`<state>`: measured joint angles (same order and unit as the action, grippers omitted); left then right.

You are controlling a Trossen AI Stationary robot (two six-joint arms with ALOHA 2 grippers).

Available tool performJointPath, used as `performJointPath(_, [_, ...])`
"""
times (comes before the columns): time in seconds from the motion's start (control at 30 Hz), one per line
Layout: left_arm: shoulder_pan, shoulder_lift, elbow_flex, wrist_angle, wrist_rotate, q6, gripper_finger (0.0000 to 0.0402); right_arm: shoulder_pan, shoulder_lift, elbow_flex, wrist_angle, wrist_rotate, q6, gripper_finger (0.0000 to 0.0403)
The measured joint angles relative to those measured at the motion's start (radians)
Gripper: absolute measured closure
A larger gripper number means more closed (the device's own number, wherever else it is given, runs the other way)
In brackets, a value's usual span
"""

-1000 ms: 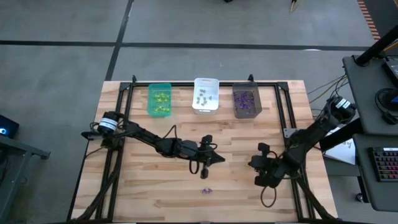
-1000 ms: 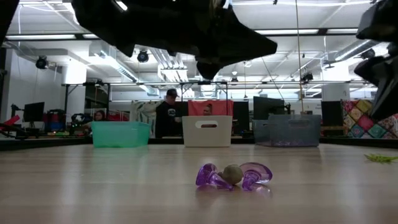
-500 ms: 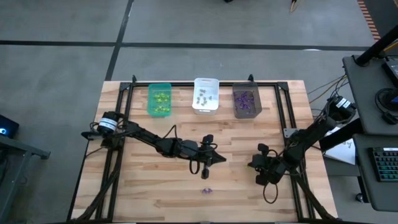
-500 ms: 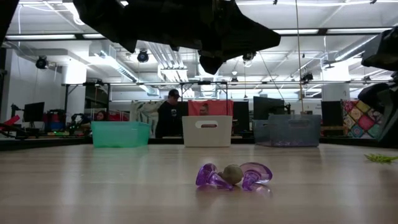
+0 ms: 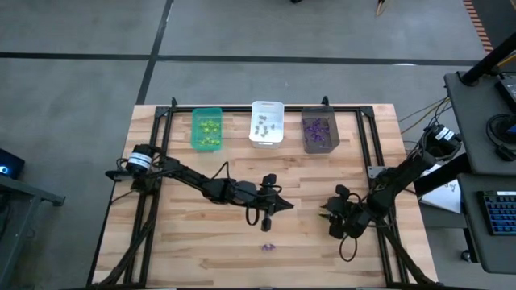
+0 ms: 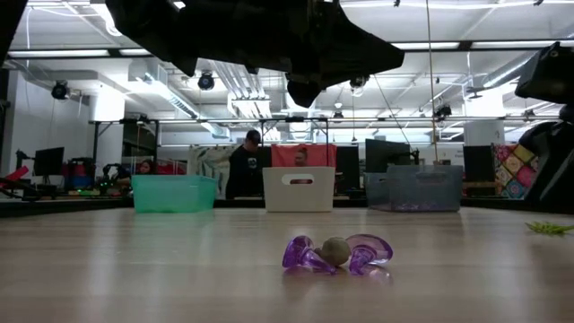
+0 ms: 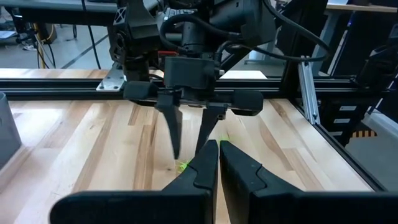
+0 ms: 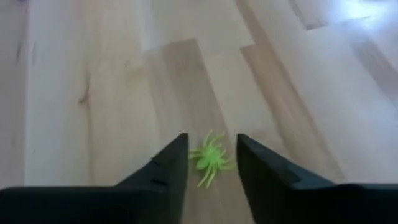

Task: Sort Halloween decoration
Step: Put the green spider toy into the blue bin

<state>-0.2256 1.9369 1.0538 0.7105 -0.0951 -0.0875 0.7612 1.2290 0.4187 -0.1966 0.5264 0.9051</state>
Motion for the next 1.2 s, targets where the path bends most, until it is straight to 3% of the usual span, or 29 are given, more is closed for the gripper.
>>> performJointPath(0.2, [0.001, 0.0, 0.0, 0.0, -0.001, 0.0, 0.0402, 0.0, 0.024, 0.0, 0.001, 0.042, 0.099, 0.0211])
performJointPath(0.57, [0.0, -0.001, 0.0, 0.0, -0.002, 0.0, 0.0402, 0.0, 0.196, 0.002, 0.038, 0.008, 0.174, 0.0206])
performJointPath(0.77, [0.0, -0.002, -0.001, 0.0, -0.002, 0.0, 0.0402, 0.0, 0.215, 0.002, 0.065, -0.001, 0.153, 0.0241])
performJointPath(1.2, [-0.002, -0.03, -0.002, 0.032, -0.003, -0.001, 0.0402, 0.0, 0.133, 0.001, 0.082, -0.003, 0.088, 0.0377])
